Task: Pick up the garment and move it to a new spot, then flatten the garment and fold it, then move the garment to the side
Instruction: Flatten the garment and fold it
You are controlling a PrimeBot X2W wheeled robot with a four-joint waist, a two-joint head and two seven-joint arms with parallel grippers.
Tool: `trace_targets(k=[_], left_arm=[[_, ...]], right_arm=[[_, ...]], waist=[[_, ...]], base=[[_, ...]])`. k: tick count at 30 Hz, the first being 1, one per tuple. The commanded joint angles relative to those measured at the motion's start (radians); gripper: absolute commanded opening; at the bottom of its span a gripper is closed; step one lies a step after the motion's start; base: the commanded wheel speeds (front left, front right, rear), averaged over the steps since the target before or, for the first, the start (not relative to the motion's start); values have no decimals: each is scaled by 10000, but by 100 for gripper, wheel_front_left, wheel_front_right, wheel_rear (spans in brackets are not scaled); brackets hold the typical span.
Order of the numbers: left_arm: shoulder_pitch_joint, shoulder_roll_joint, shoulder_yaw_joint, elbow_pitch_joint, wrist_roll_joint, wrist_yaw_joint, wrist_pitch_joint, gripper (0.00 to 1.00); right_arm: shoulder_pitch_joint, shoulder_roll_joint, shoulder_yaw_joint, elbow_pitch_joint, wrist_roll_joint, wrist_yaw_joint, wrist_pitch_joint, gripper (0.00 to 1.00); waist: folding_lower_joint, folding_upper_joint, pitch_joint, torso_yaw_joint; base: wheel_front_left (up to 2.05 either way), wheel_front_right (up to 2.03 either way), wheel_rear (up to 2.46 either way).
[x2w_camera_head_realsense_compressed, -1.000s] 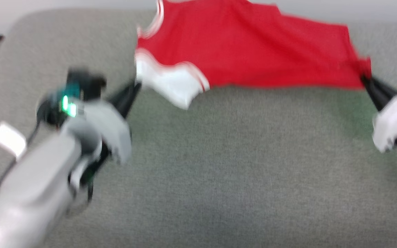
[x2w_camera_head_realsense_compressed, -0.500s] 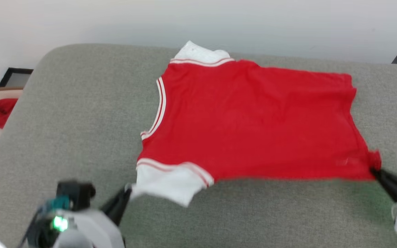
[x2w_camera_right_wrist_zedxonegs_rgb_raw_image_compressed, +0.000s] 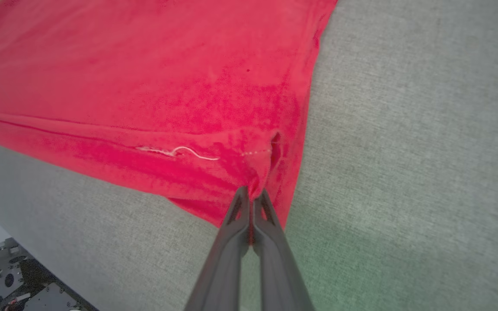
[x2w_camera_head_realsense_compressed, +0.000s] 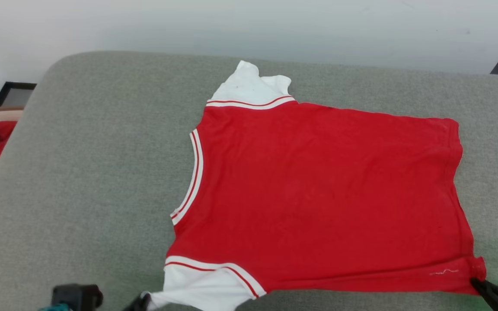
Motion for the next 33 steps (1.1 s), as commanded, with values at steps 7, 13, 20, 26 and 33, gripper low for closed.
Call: trace_targets(k=[7, 13, 20, 26, 33], left_arm=[[-1299, 1028, 295, -515, 997, 61, 488, 0], [-3101, 1199, 184, -114, 1855, -660, 1534, 0], [-5370, 274, -152, 1437, 2655, -2108, 2462, 0], [-6838, -741, -451, 3466, 2984, -3359, 2741, 0], [-7651, -1776, -833, 5668, 2857, -4507, 2909, 0]], right_arm=[[-146, 773, -1085, -1181, -885, -10, 1012, 0], [-1045, 1276, -1349, -1420, -1427, -10, 1705, 0], [-2381, 1623, -1297, -1017, -1876, -10, 2114, 0], [-3396, 1809, -1067, -380, -2239, -10, 2248, 0], [-4137, 1984, -634, 475, -2187, -10, 2324, 0]], waist=[[0, -1, 302, -409], [0, -1, 479, -683], [0, -1, 875, -842], [0, -1, 1303, -944], [0, -1, 1743, -1012]], base=[[0, 0, 0], [0, 0, 0], [0, 0, 0], [0, 0, 0], [0, 0, 0]])
